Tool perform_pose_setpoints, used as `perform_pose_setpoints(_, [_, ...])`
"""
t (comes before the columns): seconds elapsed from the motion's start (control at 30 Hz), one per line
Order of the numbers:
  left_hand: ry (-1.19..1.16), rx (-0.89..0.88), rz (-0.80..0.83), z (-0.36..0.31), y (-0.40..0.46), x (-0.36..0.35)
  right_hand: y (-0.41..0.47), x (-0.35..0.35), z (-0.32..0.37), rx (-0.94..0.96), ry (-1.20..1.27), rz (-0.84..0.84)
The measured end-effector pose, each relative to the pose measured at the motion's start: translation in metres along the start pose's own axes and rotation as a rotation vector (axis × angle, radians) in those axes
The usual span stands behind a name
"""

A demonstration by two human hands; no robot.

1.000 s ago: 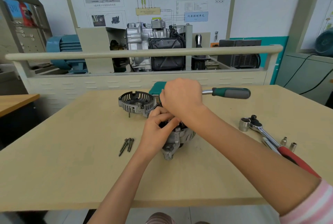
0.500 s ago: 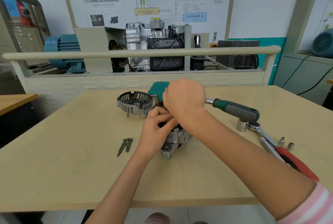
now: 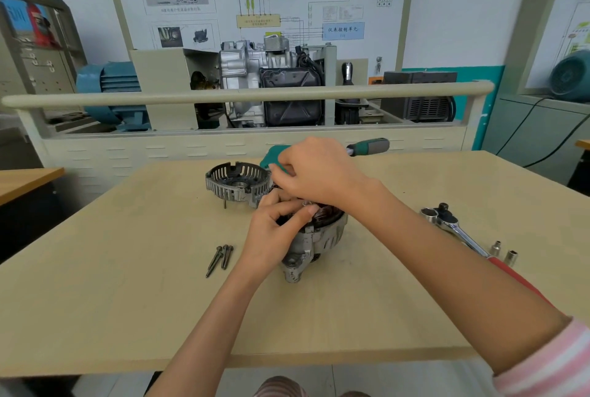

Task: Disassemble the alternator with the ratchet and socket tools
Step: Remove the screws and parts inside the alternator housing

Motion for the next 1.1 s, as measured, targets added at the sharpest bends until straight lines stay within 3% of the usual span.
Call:
perform_pose_setpoints(0.13, [0.009,-0.014,-0.038,0.002,0.001,0.000,-0.004,-0.005,-0.007,-0.275,-0.209,0.025])
perform_pose_setpoints(0.2, [0.015,-0.005,-0.042,0.003,0.002,0.000,-0.003,-0.006,-0.009,-0.324,-0.223,0.041])
perform_pose_setpoints(0.4, [0.020,0.019,-0.007,0.002,0.000,0.000,0.002,-0.002,0.003,-0.085,-0.182,-0.024])
perform_pose_setpoints(0.6, [0.031,-0.008,0.023,-0.004,-0.002,-0.001,-0.003,0.003,-0.001,0.047,0.096,-0.048])
perform_pose_setpoints(0.67, [0.007,-0.004,0.008,-0.003,-0.002,0.000,-0.002,0.001,0.000,0.001,0.013,-0.033])
perform_pose_setpoints(0.83, [0.030,-0.005,-0.031,-0.001,-0.001,-0.001,-0.002,-0.007,-0.012,-0.329,-0.235,0.049])
perform_pose_setpoints(0.9, [0.045,0.004,-0.035,0.000,-0.001,-0.002,0.000,-0.007,-0.010,-0.302,-0.233,0.046])
perform_pose_setpoints(1.1, [0.091,-0.005,0.015,-0.003,-0.003,-0.003,0.006,-0.005,-0.003,0.021,-0.056,0.005])
Point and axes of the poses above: each hand's wrist, its own y-axis towards the middle knuckle, its own x-axis out of the back of the hand, z = x × y, the point moved 8 cm from there along y, towards the middle knuckle, and after that the axes turned 15 degrees about x, right-handed, at the moved point
